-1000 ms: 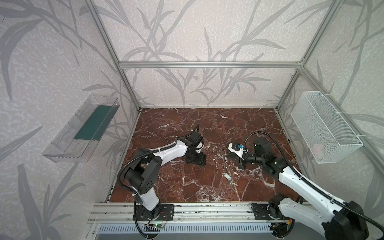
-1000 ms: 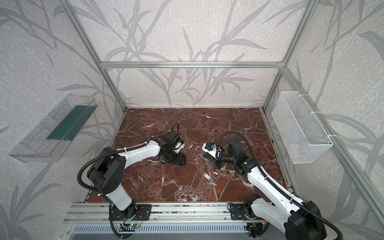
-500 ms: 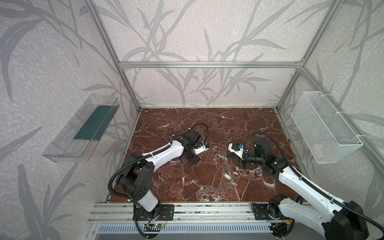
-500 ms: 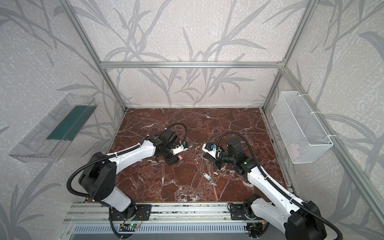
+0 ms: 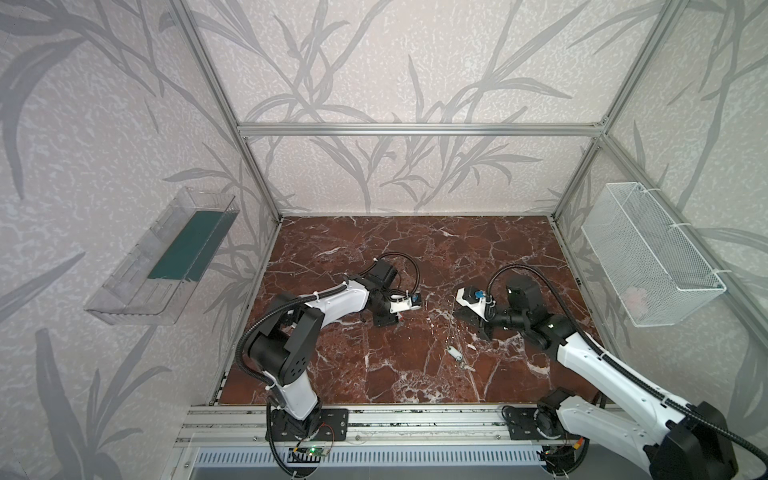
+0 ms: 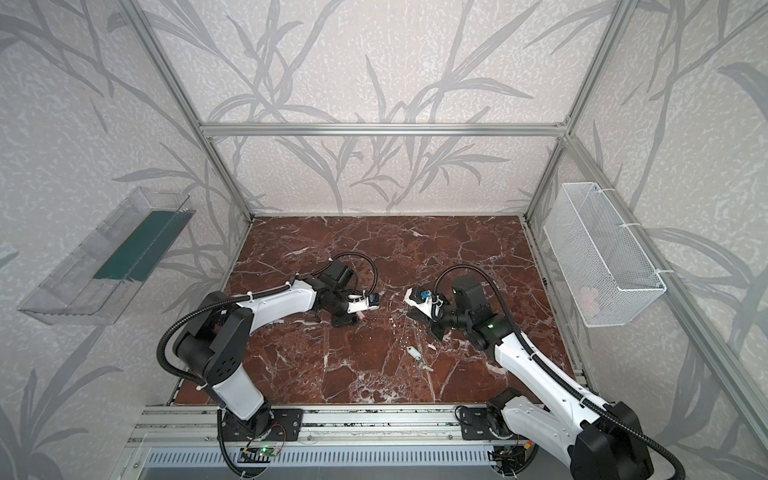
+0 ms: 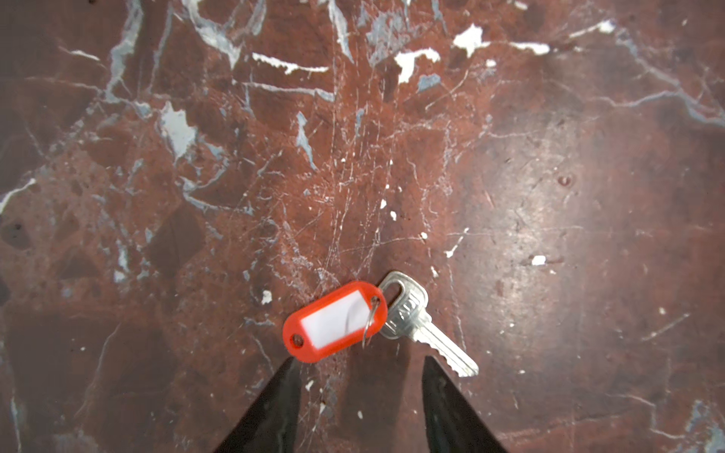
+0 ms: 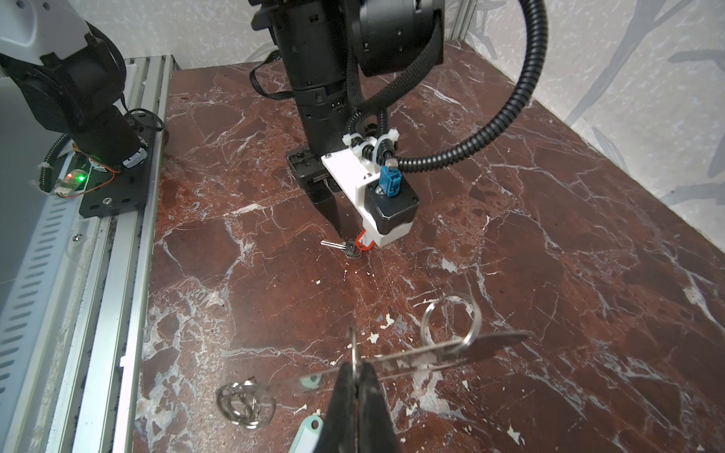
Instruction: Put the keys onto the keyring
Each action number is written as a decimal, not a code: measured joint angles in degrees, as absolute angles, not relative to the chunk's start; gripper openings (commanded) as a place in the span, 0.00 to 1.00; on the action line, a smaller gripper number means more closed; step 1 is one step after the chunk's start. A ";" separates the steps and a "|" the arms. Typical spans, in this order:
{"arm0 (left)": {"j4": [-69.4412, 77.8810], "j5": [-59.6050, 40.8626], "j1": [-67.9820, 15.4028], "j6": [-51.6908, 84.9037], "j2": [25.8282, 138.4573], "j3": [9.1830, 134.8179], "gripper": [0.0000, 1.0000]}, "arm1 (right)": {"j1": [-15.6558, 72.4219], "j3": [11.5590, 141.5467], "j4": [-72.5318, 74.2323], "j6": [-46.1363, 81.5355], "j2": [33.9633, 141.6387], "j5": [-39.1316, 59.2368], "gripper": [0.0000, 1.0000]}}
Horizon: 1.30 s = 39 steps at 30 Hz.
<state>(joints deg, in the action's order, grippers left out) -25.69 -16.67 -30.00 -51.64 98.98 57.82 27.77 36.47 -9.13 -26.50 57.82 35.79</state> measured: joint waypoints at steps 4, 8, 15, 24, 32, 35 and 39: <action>-26.55 -17.30 -29.19 -53.82 100.57 59.18 0.44 | 27.77 36.49 -9.28 -26.63 58.08 35.55 0.00; -26.57 -18.24 -28.80 -55.31 100.71 59.64 0.38 | 27.77 36.49 -9.30 -26.63 58.83 35.42 0.00; -26.63 -19.51 -28.73 -57.52 100.92 60.16 0.31 | 27.77 36.67 -9.30 -26.65 59.53 35.40 0.00; -28.64 -21.43 -28.73 -59.46 102.67 61.93 0.28 | 27.77 37.54 -9.34 -26.68 61.10 35.42 0.00; -29.54 -21.89 -28.71 -60.62 103.28 62.48 0.21 | 27.77 37.71 -9.34 -26.70 61.12 35.40 0.00; -29.61 -21.98 -28.71 -60.90 103.28 62.48 0.20 | 27.77 37.71 -9.34 -26.72 61.25 35.42 0.00; -29.63 -21.98 -28.71 -60.95 103.28 62.48 0.16 | 27.77 37.76 -9.34 -26.85 61.56 35.40 0.00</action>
<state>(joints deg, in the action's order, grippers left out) -29.63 -21.98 -28.71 -60.95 103.28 62.48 27.77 37.76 -9.34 -26.85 61.56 35.40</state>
